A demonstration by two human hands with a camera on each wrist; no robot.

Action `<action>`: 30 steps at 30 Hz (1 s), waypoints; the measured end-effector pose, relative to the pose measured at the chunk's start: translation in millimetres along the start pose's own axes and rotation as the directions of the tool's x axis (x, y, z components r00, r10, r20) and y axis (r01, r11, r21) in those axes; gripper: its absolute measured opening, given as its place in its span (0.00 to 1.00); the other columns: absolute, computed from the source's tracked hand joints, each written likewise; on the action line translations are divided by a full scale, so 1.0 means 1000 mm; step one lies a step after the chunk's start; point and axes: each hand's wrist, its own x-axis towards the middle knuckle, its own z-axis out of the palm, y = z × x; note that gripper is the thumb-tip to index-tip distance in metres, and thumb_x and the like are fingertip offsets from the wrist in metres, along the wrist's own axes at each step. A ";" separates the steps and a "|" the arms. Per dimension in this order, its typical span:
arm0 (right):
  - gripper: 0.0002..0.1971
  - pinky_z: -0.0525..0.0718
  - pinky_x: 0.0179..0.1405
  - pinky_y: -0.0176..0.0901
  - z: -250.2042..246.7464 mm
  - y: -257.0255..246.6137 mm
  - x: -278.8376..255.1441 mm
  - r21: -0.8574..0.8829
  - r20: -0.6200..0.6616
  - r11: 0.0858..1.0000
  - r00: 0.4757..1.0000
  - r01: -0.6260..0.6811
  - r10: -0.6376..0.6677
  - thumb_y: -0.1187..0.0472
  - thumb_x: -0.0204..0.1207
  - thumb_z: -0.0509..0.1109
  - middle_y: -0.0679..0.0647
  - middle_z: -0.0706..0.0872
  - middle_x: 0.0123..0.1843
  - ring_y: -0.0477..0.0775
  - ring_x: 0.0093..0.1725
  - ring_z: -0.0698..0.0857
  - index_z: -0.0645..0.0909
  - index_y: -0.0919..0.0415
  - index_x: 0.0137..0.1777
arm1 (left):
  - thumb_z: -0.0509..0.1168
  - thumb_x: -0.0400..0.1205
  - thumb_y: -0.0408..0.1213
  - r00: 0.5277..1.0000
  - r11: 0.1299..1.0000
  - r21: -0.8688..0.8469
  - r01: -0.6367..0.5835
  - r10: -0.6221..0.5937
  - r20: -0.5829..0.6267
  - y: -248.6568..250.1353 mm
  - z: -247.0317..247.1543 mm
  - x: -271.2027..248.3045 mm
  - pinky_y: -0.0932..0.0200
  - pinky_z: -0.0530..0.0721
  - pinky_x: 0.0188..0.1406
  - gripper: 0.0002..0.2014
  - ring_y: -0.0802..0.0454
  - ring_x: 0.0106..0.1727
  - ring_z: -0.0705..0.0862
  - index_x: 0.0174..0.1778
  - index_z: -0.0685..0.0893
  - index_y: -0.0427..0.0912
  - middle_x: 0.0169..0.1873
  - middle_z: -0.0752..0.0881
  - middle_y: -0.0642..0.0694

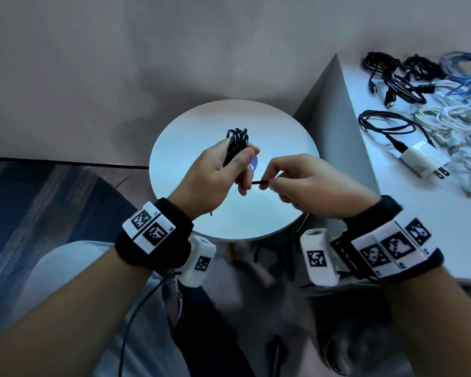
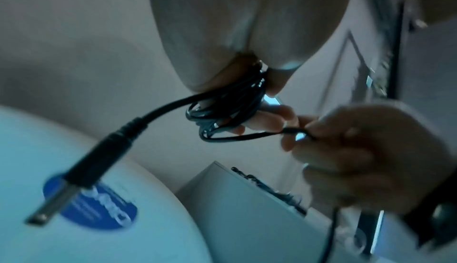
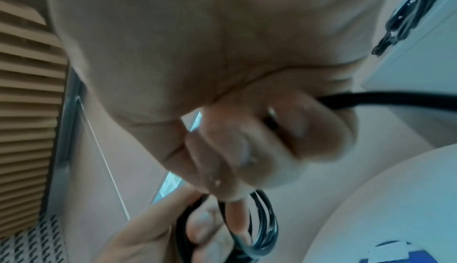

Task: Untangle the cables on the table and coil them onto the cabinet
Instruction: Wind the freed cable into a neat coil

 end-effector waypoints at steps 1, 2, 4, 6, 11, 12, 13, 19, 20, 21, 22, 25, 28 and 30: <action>0.08 0.74 0.30 0.40 0.002 0.000 -0.001 -0.046 0.022 0.999 0.999 0.024 -0.023 0.62 0.81 0.64 0.41 0.79 0.23 0.43 0.24 0.74 0.86 0.54 0.48 | 0.57 0.91 0.38 0.999 0.994 -0.110 0.028 -0.030 -0.023 0.001 0.001 0.000 0.55 0.82 0.43 0.12 0.46 0.32 0.83 0.60 0.80 0.33 0.29 0.85 0.47; 0.08 0.74 0.31 0.38 0.007 -0.002 -0.002 -0.089 0.051 0.995 0.998 0.051 -0.047 0.60 0.82 0.65 0.42 0.81 0.24 0.43 0.25 0.75 0.86 0.51 0.50 | 0.58 0.91 0.40 0.997 0.974 -0.222 0.052 -0.062 -0.038 0.001 0.002 0.001 0.55 0.81 0.44 0.13 0.46 0.33 0.82 0.60 0.81 0.33 0.31 0.85 0.46; 0.08 0.76 0.33 0.35 0.020 -0.004 -0.003 -0.140 0.098 0.985 0.991 0.106 -0.092 0.57 0.83 0.66 0.44 0.86 0.29 0.42 0.27 0.79 0.87 0.49 0.52 | 0.58 0.89 0.41 0.994 0.951 -0.298 0.078 -0.098 -0.053 0.000 0.005 0.001 0.55 0.82 0.46 0.13 0.47 0.35 0.83 0.58 0.81 0.36 0.35 0.88 0.45; 0.06 0.79 0.33 0.37 0.030 -0.009 -0.003 -0.111 0.108 0.985 0.987 0.135 -0.123 0.57 0.84 0.66 0.47 0.88 0.31 0.43 0.26 0.82 0.86 0.53 0.50 | 0.59 0.90 0.41 0.994 0.995 -0.073 0.073 -0.079 -0.080 -0.004 0.008 0.000 0.54 0.84 0.48 0.11 0.50 0.39 0.86 0.57 0.81 0.39 0.40 0.91 0.48; 0.03 0.79 0.27 0.42 0.018 -0.015 -0.007 0.014 -0.007 0.982 0.982 0.187 -0.186 0.64 0.78 0.65 0.45 0.86 0.29 0.43 0.25 0.78 0.77 0.62 0.44 | 0.58 0.91 0.41 0.999 0.970 0.243 -0.016 0.022 -0.024 -0.003 0.009 -0.005 0.54 0.80 0.32 0.15 0.50 0.27 0.81 0.42 0.78 0.36 0.26 0.83 0.49; 0.01 0.75 0.27 0.40 0.015 -0.015 -0.008 0.045 -0.037 0.980 0.980 0.195 -0.193 0.64 0.76 0.65 0.43 0.84 0.27 0.42 0.24 0.75 0.75 0.61 0.45 | 0.57 0.91 0.43 1.000 0.980 0.197 -0.010 0.004 0.028 -0.001 0.009 -0.005 0.52 0.78 0.29 0.17 0.46 0.24 0.79 0.39 0.76 0.38 0.22 0.81 0.48; 0.03 0.73 0.28 0.44 0.012 -0.015 -0.008 0.063 -0.069 0.976 0.976 0.209 -0.205 0.63 0.73 0.65 0.44 0.83 0.27 0.46 0.25 0.75 0.74 0.58 0.45 | 0.56 0.91 0.45 0.996 0.988 0.155 -0.001 -0.012 0.084 0.001 0.008 -0.004 0.50 0.77 0.27 0.18 0.43 0.22 0.76 0.36 0.75 0.42 0.19 0.79 0.47; 0.09 0.80 0.36 0.63 -0.004 -0.011 -0.006 0.026 -0.240 0.931 0.906 0.364 -0.348 0.58 0.78 0.73 0.48 0.83 0.38 0.66 0.36 0.82 0.73 0.54 0.48 | 0.48 0.89 0.53 0.946 0.974 -0.142 0.176 -0.127 0.299 0.014 0.008 -0.005 0.57 0.79 0.29 0.30 0.48 0.15 0.65 0.34 0.81 0.34 0.11 0.66 0.50; 0.10 0.80 0.35 0.63 -0.005 -0.009 -0.005 0.019 -0.264 0.928 0.897 0.372 -0.354 0.56 0.78 0.75 0.46 0.81 0.39 0.65 0.34 0.80 0.75 0.54 0.50 | 0.48 0.89 0.54 0.940 0.961 -0.194 0.199 -0.131 0.313 0.016 0.007 -0.006 0.57 0.79 0.30 0.30 0.50 0.13 0.64 0.33 0.79 0.34 0.11 0.65 0.50; 0.10 0.79 0.33 0.60 -0.004 -0.007 -0.003 0.027 -0.279 0.930 0.896 0.366 -0.345 0.54 0.78 0.75 0.44 0.80 0.40 0.64 0.32 0.79 0.77 0.54 0.52 | 0.48 0.89 0.56 0.935 0.943 -0.246 0.223 -0.136 0.326 0.017 0.006 -0.006 0.56 0.79 0.30 0.30 0.51 0.12 0.63 0.33 0.78 0.35 0.11 0.64 0.50; 0.09 0.77 0.31 0.55 -0.003 -0.004 0.000 0.039 -0.281 0.934 0.901 0.355 -0.331 0.53 0.79 0.74 0.43 0.79 0.41 0.61 0.30 0.77 0.79 0.53 0.55 | 0.48 0.89 0.58 0.930 0.924 -0.290 0.248 -0.144 0.337 0.018 0.005 -0.006 0.55 0.78 0.29 0.30 0.52 0.12 0.62 0.33 0.76 0.36 0.11 0.63 0.50; 0.13 0.76 0.41 0.42 0.006 0.003 0.008 0.010 -0.242 0.950 0.922 0.313 -0.302 0.46 0.81 0.67 0.42 0.82 0.51 0.38 0.34 0.79 0.81 0.43 0.63 | 0.48 0.85 0.61 0.918 0.880 -0.357 0.315 -0.187 0.349 0.020 0.005 -0.007 0.56 0.78 0.28 0.29 0.54 0.11 0.62 0.35 0.74 0.37 0.10 0.62 0.50; 0.12 0.74 0.48 0.38 0.015 0.004 0.010 -0.025 -0.165 0.967 0.953 0.253 -0.253 0.42 0.84 0.64 0.38 0.86 0.50 0.31 0.43 0.81 0.81 0.39 0.63 | 0.49 0.83 0.61 0.919 0.868 -0.357 0.346 -0.237 0.314 0.021 0.008 -0.007 0.56 0.81 0.28 0.29 0.53 0.10 0.64 0.32 0.73 0.37 0.09 0.62 0.49; 0.11 0.75 0.48 0.38 0.015 0.001 0.007 -0.013 -0.110 0.970 0.964 0.241 -0.241 0.43 0.84 0.67 0.35 0.88 0.45 0.33 0.43 0.83 0.82 0.41 0.62 | 0.50 0.82 0.61 0.915 0.857 -0.356 0.373 -0.277 0.293 0.020 0.009 -0.007 0.57 0.82 0.28 0.30 0.52 0.10 0.66 0.31 0.75 0.36 0.09 0.63 0.49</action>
